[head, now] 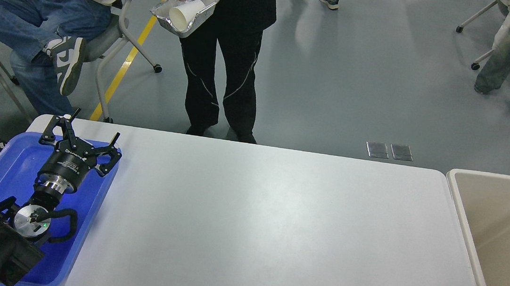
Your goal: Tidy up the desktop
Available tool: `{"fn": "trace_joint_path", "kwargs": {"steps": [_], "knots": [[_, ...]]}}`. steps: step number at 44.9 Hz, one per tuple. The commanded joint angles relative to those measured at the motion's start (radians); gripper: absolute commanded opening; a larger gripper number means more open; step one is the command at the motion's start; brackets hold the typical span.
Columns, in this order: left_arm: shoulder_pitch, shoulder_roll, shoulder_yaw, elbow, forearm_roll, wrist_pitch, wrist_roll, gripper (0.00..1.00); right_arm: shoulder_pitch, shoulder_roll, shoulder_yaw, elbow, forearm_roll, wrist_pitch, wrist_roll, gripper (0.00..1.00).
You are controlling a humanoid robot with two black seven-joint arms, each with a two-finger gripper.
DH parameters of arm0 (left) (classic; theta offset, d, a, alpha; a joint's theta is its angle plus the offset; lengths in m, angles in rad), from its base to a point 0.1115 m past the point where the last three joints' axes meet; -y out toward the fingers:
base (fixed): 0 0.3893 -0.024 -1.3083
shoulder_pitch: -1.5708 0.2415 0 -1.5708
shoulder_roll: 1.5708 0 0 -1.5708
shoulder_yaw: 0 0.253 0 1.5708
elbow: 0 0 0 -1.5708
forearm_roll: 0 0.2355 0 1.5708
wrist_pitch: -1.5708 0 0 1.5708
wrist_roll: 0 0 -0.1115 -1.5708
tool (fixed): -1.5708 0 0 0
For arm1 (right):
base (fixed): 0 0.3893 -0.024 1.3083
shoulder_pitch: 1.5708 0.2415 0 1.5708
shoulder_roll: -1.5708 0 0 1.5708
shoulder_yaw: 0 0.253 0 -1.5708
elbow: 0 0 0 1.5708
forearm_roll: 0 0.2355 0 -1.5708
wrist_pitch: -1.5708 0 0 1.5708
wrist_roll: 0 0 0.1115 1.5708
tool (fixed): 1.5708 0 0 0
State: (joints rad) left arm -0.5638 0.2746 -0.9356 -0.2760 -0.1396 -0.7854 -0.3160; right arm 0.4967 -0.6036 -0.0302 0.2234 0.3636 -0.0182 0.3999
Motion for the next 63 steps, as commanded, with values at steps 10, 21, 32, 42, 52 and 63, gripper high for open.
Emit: {"fn": "trace_joint_path", "kwargs": {"steps": [10,21,32,42,52,63], "knots": [[0.001,0.000,0.000,0.000,0.000,0.000,0.000,1.00,0.013,0.074,-0.001,-0.071,-0.031,0.000,-0.012,0.00],[-0.001,0.001,0.000,0.000,0.000,0.000,0.000,1.00,0.013,0.099,-0.002,-0.094,-0.032,0.000,-0.012,0.00],[0.001,0.000,0.000,0.000,0.000,0.000,-0.002,1.00,0.011,0.104,0.001,-0.098,-0.037,-0.020,-0.038,0.00],[-0.001,0.000,0.000,0.001,0.000,0.000,0.000,1.00,0.008,0.116,0.001,-0.121,-0.035,-0.020,-0.036,0.00],[-0.001,0.001,0.000,0.000,0.000,0.000,0.000,1.00,-0.001,0.116,0.007,-0.121,-0.035,-0.022,-0.035,0.82],[0.001,0.000,0.000,0.001,-0.002,0.000,-0.002,1.00,0.003,0.113,0.009,-0.150,-0.035,-0.023,-0.035,0.86]]}}
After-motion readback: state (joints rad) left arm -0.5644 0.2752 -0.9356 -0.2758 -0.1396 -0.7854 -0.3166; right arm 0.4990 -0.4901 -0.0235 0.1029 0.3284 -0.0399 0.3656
